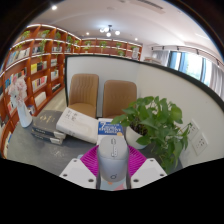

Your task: Arrange mouse

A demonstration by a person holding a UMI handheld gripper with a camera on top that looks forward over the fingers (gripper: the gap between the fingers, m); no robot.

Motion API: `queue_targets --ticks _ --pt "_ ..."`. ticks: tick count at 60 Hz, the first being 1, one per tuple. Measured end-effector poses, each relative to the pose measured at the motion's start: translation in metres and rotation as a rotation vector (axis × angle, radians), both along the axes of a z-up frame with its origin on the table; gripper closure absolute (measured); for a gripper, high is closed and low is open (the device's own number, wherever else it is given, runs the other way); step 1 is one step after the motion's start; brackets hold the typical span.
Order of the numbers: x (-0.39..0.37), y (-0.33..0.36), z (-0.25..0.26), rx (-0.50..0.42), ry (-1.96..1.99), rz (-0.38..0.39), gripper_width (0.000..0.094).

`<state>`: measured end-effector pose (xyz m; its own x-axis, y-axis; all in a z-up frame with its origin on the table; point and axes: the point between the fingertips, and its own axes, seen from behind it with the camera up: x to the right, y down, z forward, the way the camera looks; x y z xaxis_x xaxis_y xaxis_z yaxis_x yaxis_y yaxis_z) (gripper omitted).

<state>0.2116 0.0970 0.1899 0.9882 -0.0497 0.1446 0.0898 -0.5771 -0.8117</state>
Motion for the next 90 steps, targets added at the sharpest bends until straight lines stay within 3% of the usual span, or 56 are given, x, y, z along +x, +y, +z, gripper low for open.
queue_targets --ticks 8,22,42,46,51,55,74,90 --pt "0.012 -0.007 -0.096 -0.139 0.067 0.024 0.0595" --pt "0.003 -0.014 -0.188 -0.256 0.131 0.036 0.0586" --pt "0.006 -0.016 -0.203 -0.279 0.151 0.010 0.0426" --pt "0.009 -0.018 -0.202 -0.290 0.130 0.003 0.0339" --pt "0.014 -0.023 -0.197 -0.315 0.109 0.004 0.0156" --pt "0.015 -0.025 -0.183 -0.302 0.087 -0.004 0.0080" --pt "-0.033 -0.091 -0.047 -0.162 0.053 -0.081 0.0078" --pt "-0.106 -0.160 0.039 -0.020 0.065 -0.050 0.0081"
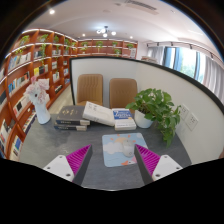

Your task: Arrange mouse

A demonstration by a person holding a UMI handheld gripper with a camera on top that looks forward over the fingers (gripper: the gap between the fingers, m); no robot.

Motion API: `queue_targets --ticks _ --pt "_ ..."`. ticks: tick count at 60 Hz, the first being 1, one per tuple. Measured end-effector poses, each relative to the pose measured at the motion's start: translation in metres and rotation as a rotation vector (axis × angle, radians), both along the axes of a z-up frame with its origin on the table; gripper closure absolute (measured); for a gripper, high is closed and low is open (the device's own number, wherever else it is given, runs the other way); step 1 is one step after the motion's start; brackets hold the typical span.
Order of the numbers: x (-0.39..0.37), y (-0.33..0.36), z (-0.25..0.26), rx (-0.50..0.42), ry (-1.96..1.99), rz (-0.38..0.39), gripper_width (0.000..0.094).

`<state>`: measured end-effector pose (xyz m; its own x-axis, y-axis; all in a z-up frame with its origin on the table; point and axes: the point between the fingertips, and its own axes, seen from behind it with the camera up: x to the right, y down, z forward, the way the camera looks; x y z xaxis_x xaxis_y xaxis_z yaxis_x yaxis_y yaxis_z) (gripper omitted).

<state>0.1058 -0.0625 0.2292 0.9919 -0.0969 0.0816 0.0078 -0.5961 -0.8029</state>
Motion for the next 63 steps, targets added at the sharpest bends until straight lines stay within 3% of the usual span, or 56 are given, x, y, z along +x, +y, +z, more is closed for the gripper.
queue_targets --ticks 35,63 --pt "-0.080 -0.087 0.050 0.088 0.011 0.029 0.0083" --pt "-0.085 -0.122 0.009 -0.013 0.013 0.008 0.0083"
